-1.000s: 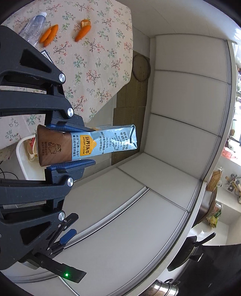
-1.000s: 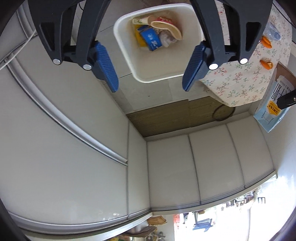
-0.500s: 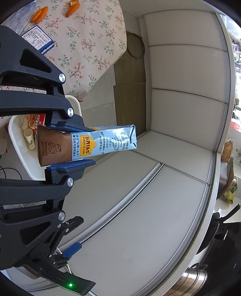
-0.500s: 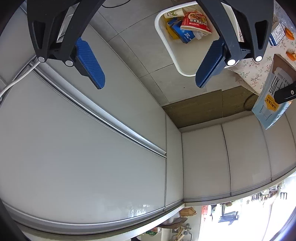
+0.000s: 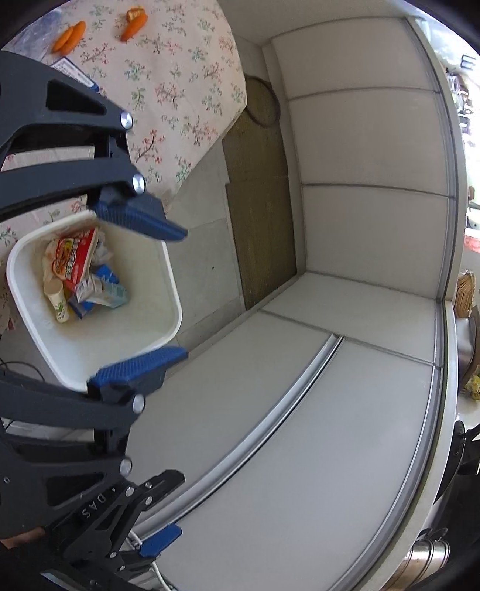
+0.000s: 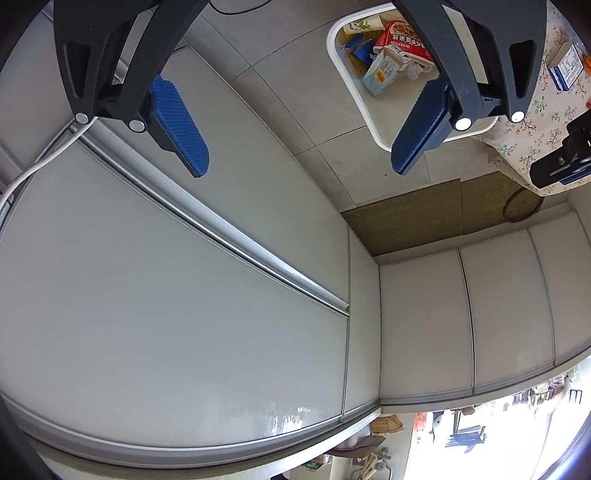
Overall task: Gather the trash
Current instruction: 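Open the right tool over the bin dropping the bag while the left tool drops the carton, then move both tools back over the table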
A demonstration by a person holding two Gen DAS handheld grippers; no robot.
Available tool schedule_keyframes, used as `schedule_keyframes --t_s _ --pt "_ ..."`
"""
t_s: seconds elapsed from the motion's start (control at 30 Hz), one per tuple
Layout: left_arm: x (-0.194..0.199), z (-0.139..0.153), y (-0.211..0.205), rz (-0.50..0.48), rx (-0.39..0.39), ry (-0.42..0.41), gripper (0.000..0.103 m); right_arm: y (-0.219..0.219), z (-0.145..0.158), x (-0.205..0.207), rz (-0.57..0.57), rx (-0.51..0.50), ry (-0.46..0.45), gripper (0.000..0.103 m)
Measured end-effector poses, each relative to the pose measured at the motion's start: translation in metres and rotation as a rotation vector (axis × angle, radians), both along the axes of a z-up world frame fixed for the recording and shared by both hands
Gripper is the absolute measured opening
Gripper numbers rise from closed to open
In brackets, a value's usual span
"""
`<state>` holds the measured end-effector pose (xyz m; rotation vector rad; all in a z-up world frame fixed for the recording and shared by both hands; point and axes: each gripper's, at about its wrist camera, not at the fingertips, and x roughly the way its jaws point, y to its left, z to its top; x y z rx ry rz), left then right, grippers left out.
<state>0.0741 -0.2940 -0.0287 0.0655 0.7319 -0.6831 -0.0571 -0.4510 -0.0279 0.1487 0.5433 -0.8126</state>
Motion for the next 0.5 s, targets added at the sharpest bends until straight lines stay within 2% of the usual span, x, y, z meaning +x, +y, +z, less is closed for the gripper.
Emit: schedule_keyframes --t_s 0.03,0.17,0.27,0.5 --pt "-0.001 0.002 0.002 0.031 0.014 -0.030 0.083 0.003 0.001 0.000 0.002 -0.005 -0.003 0.096" --pt "-0.008 0.011 0.010 0.138 0.073 -0.131 0.095 0.014 0.004 0.003 0.016 -0.030 -0.009 0.096" --pt "-0.011 0.015 0.015 0.174 0.101 -0.169 0.096 0.020 0.007 0.005 0.027 -0.031 -0.021 0.096" --pt "-0.010 0.021 0.038 0.212 0.111 -0.166 0.096 0.042 0.014 0.015 0.070 -0.045 -0.032 0.096"
